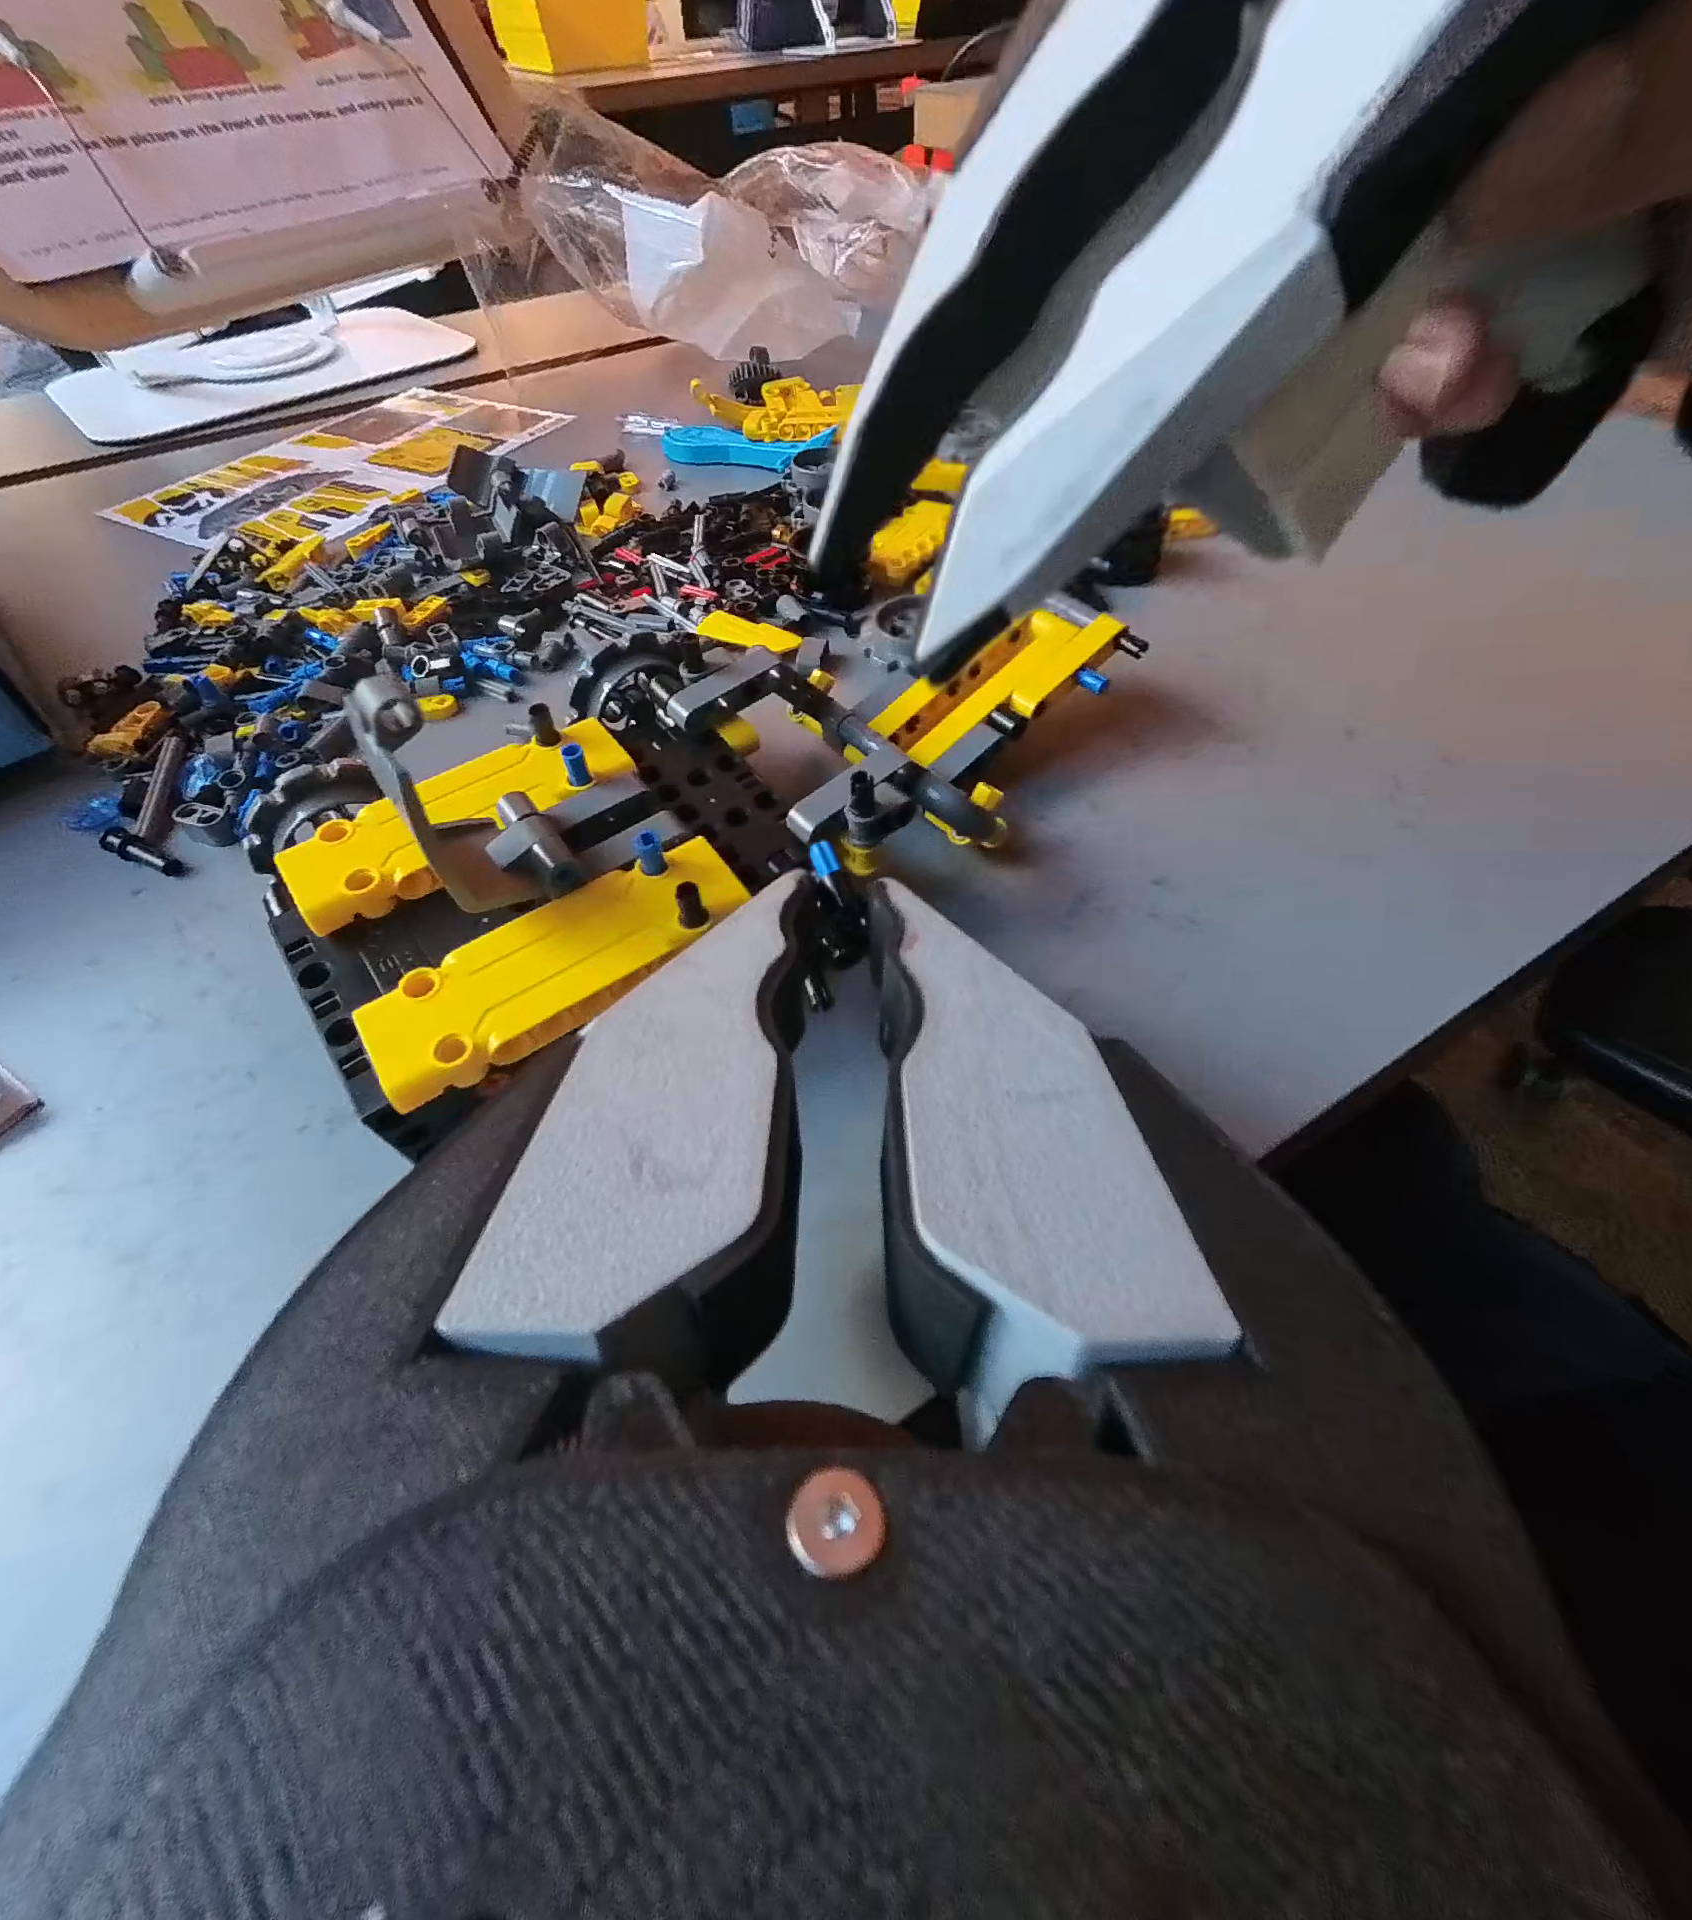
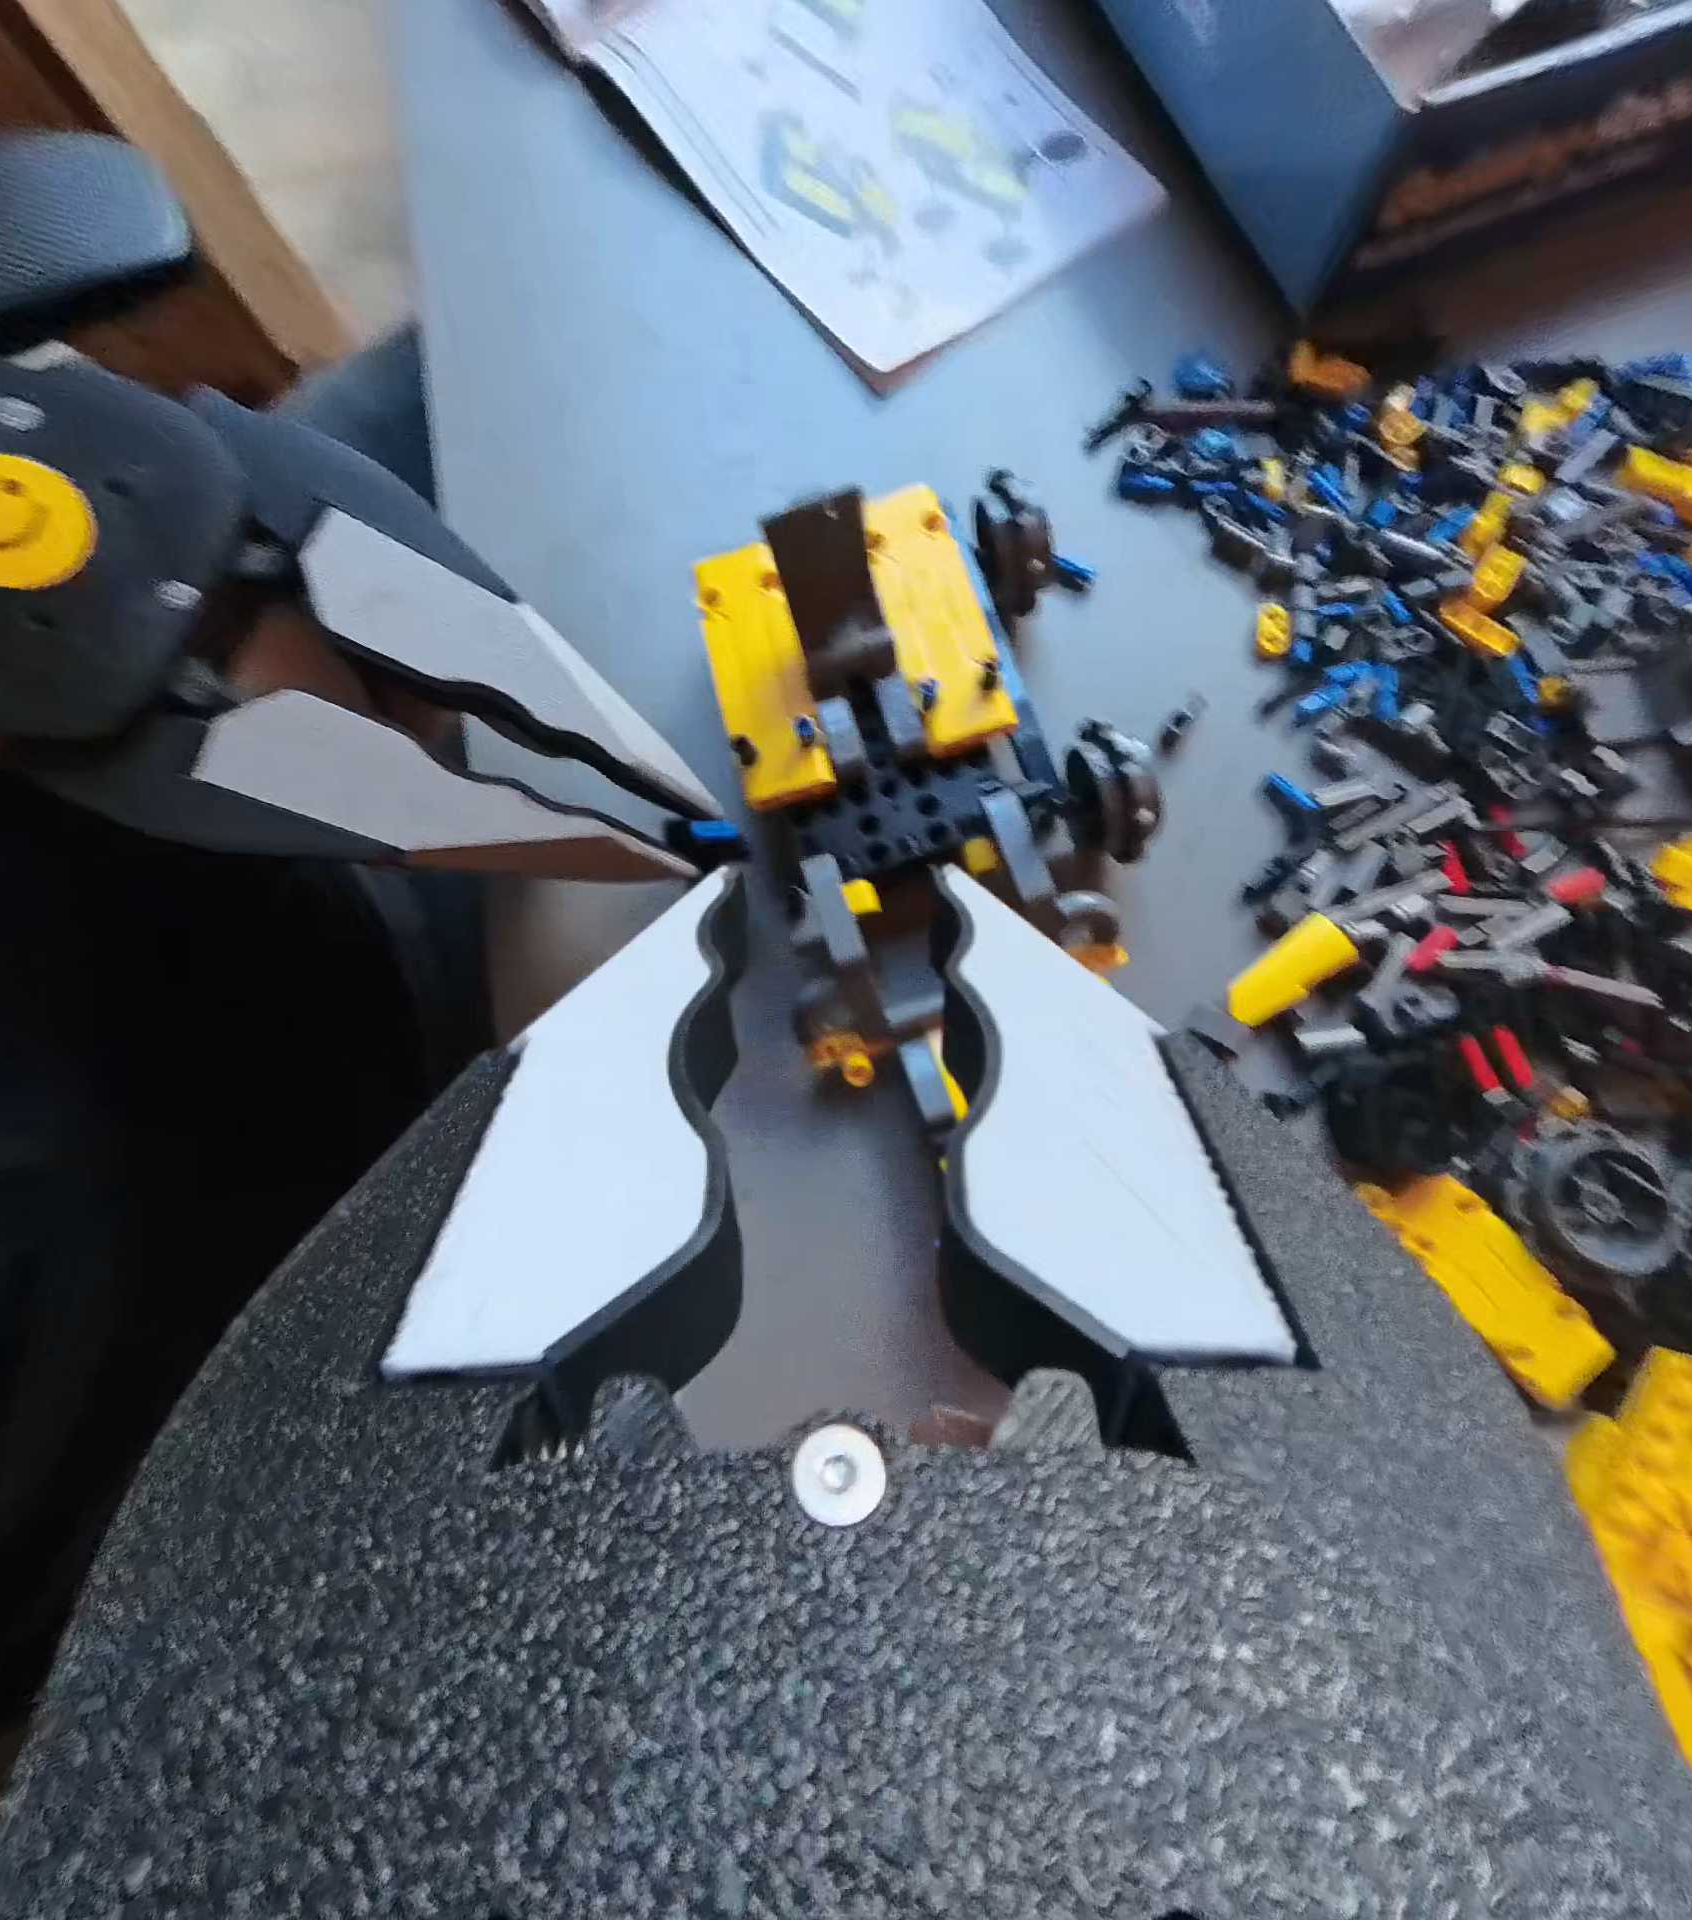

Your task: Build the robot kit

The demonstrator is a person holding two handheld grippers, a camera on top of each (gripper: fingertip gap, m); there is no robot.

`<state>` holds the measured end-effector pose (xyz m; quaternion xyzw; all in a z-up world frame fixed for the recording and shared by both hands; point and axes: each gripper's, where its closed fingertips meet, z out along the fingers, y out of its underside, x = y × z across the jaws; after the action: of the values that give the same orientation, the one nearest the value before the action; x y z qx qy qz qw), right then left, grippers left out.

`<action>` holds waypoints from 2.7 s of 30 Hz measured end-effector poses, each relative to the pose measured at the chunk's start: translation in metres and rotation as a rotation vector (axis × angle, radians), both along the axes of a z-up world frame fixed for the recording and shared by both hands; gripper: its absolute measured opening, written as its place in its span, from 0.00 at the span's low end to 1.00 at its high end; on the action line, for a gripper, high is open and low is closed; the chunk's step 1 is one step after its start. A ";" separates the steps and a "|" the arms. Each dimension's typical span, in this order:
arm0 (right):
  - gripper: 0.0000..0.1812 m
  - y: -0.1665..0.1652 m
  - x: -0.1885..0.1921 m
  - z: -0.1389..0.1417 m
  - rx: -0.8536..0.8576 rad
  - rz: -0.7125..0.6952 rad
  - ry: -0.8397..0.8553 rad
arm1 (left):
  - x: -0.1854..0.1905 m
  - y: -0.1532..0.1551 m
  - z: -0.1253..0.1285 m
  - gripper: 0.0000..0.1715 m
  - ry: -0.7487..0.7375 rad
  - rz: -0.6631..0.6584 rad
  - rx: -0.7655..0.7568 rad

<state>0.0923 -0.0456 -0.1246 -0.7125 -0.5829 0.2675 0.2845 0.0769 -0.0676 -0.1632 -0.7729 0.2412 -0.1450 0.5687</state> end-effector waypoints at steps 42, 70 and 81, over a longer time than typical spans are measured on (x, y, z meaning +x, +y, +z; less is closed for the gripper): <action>0.02 -0.046 -0.021 -0.013 -0.559 0.085 0.308 | 0.004 -0.018 0.024 0.03 0.089 -0.002 0.295; 0.02 -0.053 -0.007 -0.030 -0.656 0.152 0.151 | 0.005 -0.044 -0.023 0.33 0.512 -0.745 0.080; 0.02 -0.058 -0.008 -0.031 -0.694 0.179 0.142 | 0.005 -0.033 -0.015 0.20 0.569 -0.803 0.188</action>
<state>0.0847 -0.1035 -0.1554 -0.6924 -0.4963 0.5221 0.0409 0.0817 -0.1005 -0.1786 -0.5733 0.6772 -0.1135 0.4470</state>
